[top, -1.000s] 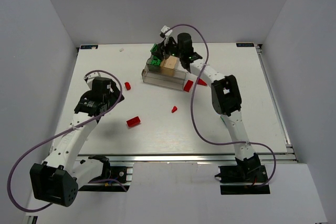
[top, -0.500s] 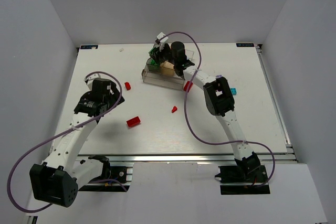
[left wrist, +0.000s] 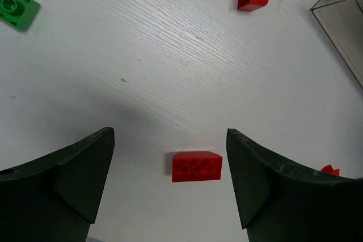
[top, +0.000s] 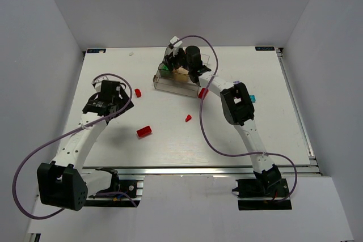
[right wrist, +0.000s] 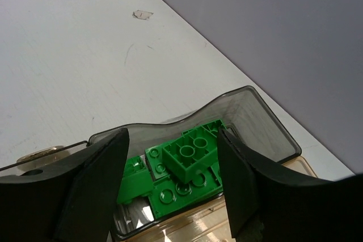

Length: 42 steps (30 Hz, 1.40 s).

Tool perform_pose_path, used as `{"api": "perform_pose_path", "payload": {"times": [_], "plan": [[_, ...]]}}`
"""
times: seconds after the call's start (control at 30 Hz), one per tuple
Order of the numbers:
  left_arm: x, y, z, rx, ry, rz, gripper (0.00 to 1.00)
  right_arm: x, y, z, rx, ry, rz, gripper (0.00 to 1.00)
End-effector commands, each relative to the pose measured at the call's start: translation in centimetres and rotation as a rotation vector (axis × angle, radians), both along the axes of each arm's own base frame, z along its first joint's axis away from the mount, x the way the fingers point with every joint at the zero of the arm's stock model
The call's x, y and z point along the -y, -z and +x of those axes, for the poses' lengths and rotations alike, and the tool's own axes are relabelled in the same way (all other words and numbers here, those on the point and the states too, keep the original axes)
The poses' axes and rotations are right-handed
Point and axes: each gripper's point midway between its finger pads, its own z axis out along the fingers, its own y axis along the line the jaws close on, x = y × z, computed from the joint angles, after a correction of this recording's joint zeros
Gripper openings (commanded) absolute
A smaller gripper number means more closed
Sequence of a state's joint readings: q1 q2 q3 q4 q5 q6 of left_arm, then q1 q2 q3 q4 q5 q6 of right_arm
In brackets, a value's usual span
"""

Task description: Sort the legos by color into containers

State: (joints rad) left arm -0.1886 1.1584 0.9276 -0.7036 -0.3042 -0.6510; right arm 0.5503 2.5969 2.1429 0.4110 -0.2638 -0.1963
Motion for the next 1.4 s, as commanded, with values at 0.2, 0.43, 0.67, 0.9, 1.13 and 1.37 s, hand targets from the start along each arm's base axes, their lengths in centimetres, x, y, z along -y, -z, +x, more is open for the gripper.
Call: {"api": "perform_pose_path", "payload": {"times": [0.2,0.43,0.67,0.9,1.13,1.37], "plan": [[-3.6,0.5,1.3,-0.040,-0.116,0.008,0.79,3.4,-13.7,-3.0,0.091,-0.053,0.096,0.65],[-7.9,2.9,0.6,-0.121,-0.266,-0.034,0.52,9.8,-15.2,-10.8,-0.130,-0.208,0.107,0.54],[-11.3,5.0,-1.2,-0.159,-0.453,-0.098,0.81,15.5,-13.4,-18.3,-0.280,-0.371,0.047,0.89],[-13.8,7.6,1.1,-0.165,-0.510,-0.144,0.82,19.1,-12.0,-20.1,-0.292,-0.362,0.030,0.89],[-16.4,9.3,3.6,-0.209,-0.543,-0.141,0.82,20.6,-12.0,-20.0,-0.313,-0.341,0.049,0.89],[-18.5,10.2,4.7,-0.230,-0.561,-0.132,0.78,21.4,-11.4,-20.3,-0.338,-0.317,0.044,0.88]]}}
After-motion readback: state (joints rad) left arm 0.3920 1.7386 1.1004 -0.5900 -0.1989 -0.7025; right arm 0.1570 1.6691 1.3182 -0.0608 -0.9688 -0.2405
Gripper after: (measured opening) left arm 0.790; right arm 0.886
